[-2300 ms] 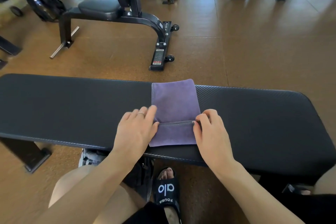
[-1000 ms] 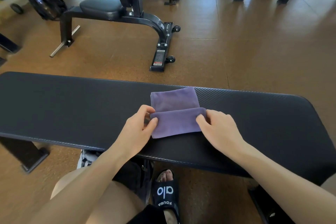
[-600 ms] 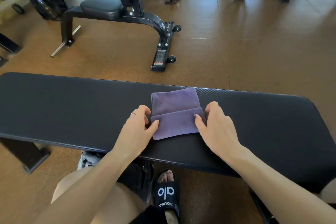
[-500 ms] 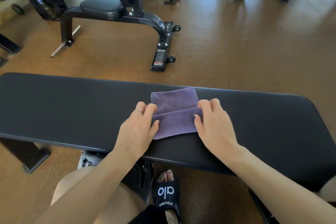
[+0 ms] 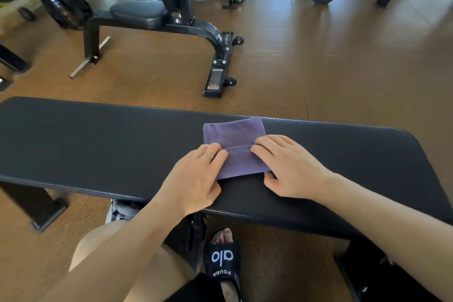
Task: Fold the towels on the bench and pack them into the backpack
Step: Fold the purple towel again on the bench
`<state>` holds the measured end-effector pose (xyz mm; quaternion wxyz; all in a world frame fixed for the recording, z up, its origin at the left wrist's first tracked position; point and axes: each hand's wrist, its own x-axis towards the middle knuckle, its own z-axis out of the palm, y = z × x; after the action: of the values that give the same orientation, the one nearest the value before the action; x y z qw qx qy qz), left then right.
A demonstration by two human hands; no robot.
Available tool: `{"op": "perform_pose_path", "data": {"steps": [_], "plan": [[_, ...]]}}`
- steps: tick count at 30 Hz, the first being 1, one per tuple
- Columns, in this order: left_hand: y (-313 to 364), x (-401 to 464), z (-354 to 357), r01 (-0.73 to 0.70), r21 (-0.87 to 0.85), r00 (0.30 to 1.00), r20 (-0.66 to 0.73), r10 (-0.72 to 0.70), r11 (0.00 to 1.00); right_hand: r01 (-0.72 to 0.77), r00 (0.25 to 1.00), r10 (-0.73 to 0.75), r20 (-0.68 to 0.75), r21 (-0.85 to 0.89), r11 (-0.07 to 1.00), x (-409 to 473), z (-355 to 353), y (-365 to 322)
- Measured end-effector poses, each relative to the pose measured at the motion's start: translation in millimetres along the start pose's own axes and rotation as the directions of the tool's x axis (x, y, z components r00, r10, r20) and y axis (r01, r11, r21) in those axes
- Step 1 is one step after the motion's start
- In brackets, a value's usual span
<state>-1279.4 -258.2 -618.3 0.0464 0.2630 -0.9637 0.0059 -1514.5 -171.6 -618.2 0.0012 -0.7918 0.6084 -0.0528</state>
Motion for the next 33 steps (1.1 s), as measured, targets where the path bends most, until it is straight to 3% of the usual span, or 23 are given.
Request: {"op": "perform_pose_path", "data": {"steps": [4, 8, 13, 16, 20, 22, 26, 33], "plan": [[-3.4, 1.2, -4.3, -0.003, 0.037, 1.000, -0.006, 0.003, 0.999, -0.030, 0.998, 0.031, -0.050, 0.034, 0.999, 3.0, 2.3, -0.8], [-6.7, -7.6, -14.2, 0.173, -0.206, 0.985, 0.015, -0.174, 0.963, -0.119, 0.982, 0.153, -0.111, 0.268, 0.956, -2.4, -1.8, -6.8], [-11.1, -5.7, -16.1, 0.428, -0.604, 0.895, 0.179, -0.408, 0.672, -0.297, 0.927, 0.375, -0.009, 0.590, 0.750, 2.2, -2.5, -11.3], [-13.7, 0.4, -10.1, 0.503, -0.661, 0.844, 0.237, -0.481, 0.557, -0.379, 0.880, 0.472, 0.044, 0.664, 0.645, 10.4, -2.8, -9.4], [-18.9, 8.6, -4.9, 0.582, -0.652, 0.774, 0.261, -0.577, 0.487, -0.425, 0.848, 0.527, 0.057, 0.667, 0.613, 23.1, 3.8, -4.6], [-20.5, 11.0, -3.4, 0.600, -0.646, 0.758, 0.268, -0.595, 0.473, -0.440, 0.847, 0.528, 0.060, 0.637, 0.633, 28.0, 9.3, -2.9], [-20.1, 12.5, 0.4, 0.590, -0.596, 0.780, 0.244, -0.577, 0.546, -0.470, 0.845, 0.529, 0.080, 0.584, 0.662, 34.4, 16.5, -2.8], [-13.6, 14.7, 6.0, 0.630, -0.519, 0.756, 0.236, -0.611, 0.578, -0.519, 0.831, 0.535, 0.152, 0.559, 0.647, 38.2, 11.4, -0.2]]}}
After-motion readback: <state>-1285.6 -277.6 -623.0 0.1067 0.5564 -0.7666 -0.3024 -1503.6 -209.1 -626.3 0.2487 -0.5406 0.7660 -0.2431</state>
